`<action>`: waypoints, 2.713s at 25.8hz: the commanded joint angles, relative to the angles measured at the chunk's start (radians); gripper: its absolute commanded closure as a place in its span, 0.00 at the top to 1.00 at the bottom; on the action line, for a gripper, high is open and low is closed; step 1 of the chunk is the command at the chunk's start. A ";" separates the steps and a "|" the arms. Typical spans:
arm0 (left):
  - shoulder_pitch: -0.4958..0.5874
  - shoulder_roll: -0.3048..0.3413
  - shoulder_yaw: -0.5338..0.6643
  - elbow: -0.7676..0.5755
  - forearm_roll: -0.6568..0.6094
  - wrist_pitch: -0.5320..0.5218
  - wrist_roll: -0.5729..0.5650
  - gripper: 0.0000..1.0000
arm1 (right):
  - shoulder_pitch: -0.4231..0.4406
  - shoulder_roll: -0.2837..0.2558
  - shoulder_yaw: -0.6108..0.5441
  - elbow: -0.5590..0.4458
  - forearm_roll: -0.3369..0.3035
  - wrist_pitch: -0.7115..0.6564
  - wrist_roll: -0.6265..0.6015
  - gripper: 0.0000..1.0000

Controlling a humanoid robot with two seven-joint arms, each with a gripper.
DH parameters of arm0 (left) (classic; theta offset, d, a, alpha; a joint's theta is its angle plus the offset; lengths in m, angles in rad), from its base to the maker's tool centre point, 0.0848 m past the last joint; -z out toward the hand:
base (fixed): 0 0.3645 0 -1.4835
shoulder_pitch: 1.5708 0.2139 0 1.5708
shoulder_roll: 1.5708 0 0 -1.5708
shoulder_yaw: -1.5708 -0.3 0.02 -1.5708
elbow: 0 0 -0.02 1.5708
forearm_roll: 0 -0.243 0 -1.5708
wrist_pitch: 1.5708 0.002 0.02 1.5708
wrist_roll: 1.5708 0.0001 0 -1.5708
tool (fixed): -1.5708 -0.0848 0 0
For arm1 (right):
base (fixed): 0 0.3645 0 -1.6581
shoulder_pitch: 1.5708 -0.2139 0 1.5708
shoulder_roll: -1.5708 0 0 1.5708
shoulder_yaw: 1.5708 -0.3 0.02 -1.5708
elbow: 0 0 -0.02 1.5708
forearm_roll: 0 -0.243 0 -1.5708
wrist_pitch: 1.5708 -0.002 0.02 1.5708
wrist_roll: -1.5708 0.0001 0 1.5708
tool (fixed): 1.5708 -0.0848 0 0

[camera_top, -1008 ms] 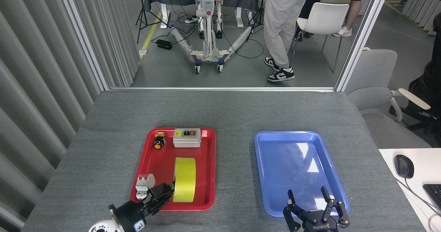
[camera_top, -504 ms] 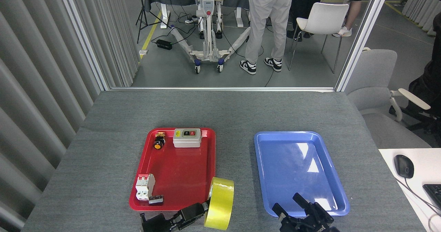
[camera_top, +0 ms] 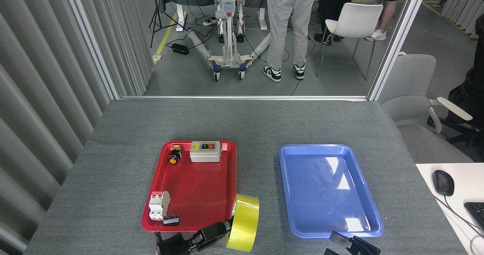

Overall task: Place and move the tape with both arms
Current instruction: 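Bring the right gripper toward the tape roll beside the left gripper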

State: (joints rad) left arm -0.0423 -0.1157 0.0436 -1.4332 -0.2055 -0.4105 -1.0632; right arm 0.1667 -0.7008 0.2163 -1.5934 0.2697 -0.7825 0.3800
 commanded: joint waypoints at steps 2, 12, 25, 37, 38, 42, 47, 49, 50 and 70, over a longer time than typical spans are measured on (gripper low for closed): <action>-0.001 0.004 0.002 0.002 0.000 -0.002 0.000 0.11 | -0.004 0.066 0.002 0.004 -0.032 -0.003 0.132 1.00; 0.001 0.004 0.005 0.000 0.000 -0.004 0.000 0.11 | -0.066 0.238 -0.060 0.023 0.003 -0.003 0.326 1.00; 0.002 0.004 0.013 -0.001 0.000 -0.005 0.000 0.11 | -0.125 0.360 0.012 -0.040 0.204 -0.003 0.347 1.00; 0.002 0.004 0.016 0.000 0.000 -0.005 0.000 0.11 | -0.164 0.443 0.040 -0.073 0.325 -0.003 0.344 0.99; 0.002 0.004 0.018 0.000 0.000 -0.007 0.000 0.11 | -0.165 0.458 0.040 -0.073 0.341 -0.003 0.344 0.99; 0.002 0.004 0.022 0.000 0.000 -0.007 0.000 0.11 | -0.171 0.477 0.044 -0.063 0.372 -0.003 0.343 0.93; 0.002 0.004 0.028 0.000 0.001 -0.005 0.000 0.11 | -0.196 0.481 0.052 -0.043 0.372 -0.003 0.343 0.86; 0.002 0.004 0.035 0.002 0.001 -0.005 0.000 0.11 | -0.200 0.495 0.054 -0.042 0.371 -0.003 0.343 0.84; 0.002 0.004 0.035 0.002 0.001 -0.005 0.000 0.11 | -0.200 0.497 0.054 -0.042 0.372 -0.003 0.342 0.84; 0.002 0.011 0.053 0.016 0.001 -0.008 -0.001 0.12 | -0.227 0.500 0.087 -0.017 0.370 -0.003 0.341 0.51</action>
State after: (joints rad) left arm -0.0402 -0.1049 0.0935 -1.4181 -0.2041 -0.4181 -1.0644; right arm -0.0546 -0.2004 0.3037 -1.6156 0.6414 -0.7851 0.7188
